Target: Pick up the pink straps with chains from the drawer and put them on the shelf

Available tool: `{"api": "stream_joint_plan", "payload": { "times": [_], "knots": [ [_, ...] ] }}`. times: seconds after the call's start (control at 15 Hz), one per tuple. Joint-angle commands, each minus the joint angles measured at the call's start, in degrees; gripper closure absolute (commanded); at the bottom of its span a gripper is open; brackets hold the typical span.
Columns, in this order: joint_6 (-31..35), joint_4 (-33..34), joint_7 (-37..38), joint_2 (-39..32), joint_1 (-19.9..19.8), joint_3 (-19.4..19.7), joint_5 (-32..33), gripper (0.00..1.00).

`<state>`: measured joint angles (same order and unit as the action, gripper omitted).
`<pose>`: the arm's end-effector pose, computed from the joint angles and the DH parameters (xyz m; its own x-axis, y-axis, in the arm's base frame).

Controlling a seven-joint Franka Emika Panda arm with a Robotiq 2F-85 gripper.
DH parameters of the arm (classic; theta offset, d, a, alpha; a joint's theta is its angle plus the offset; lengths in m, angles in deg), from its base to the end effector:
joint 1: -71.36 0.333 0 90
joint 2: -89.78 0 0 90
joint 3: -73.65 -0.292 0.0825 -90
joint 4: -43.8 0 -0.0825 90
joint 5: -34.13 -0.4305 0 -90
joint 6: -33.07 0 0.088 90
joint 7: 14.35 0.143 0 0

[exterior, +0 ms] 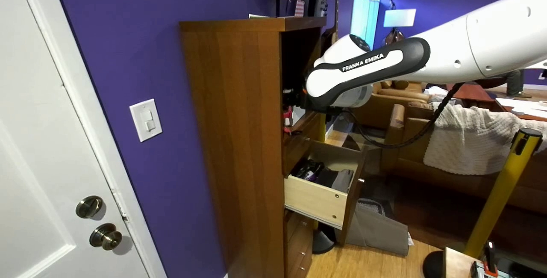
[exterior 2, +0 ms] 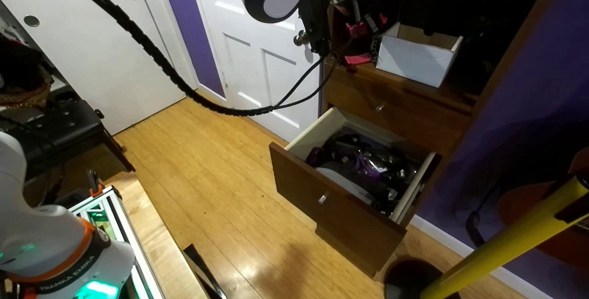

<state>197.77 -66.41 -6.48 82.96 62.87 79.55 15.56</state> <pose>0.6761 -0.1869 0.4582 0.4992 -0.5675 0.6548 -0.4484 -0.8158 -0.3653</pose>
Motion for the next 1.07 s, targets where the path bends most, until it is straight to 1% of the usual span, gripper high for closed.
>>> {"api": "stream_joint_plan", "payload": {
  "times": [0.0, 0.07, 0.13, 0.2, 0.27, 0.47, 0.8, 0.87, 1.0],
  "knots": [
    [-2.0, -0.24, -2.72, -0.18, -0.45, -0.64, -1.57, 0.99],
    [-2.11, -0.04, -2.72, -0.5, -0.39, -0.6, -1.21, 0.99],
    [-2.21, 0.1, -2.56, -0.68, -0.33, -0.46, -0.75, 0.69],
    [-2.29, 0.48, -2.49, -0.96, -0.35, -0.42, -0.7, 0.68],
    [-2.78, 0.83, -2.32, -1.06, -0.38, -0.38, -0.73, 0.62],
    [-3.07, 1.77, -1.26, -1.21, -0.22, 0.02, 0.79, 0.38],
    [-10.31, 4.8, -0.33, -0.39, 0.07, 1.06, 5.09, 0.02],
    [-11.84, 5.6, -0.24, -0.36, 0.11, 1.27, 6.27, 0.0],
    [-16.29, 6.95, 0.0, 0.29, 0.14, 1.78, 9.28, 0.0]
  ]
}}
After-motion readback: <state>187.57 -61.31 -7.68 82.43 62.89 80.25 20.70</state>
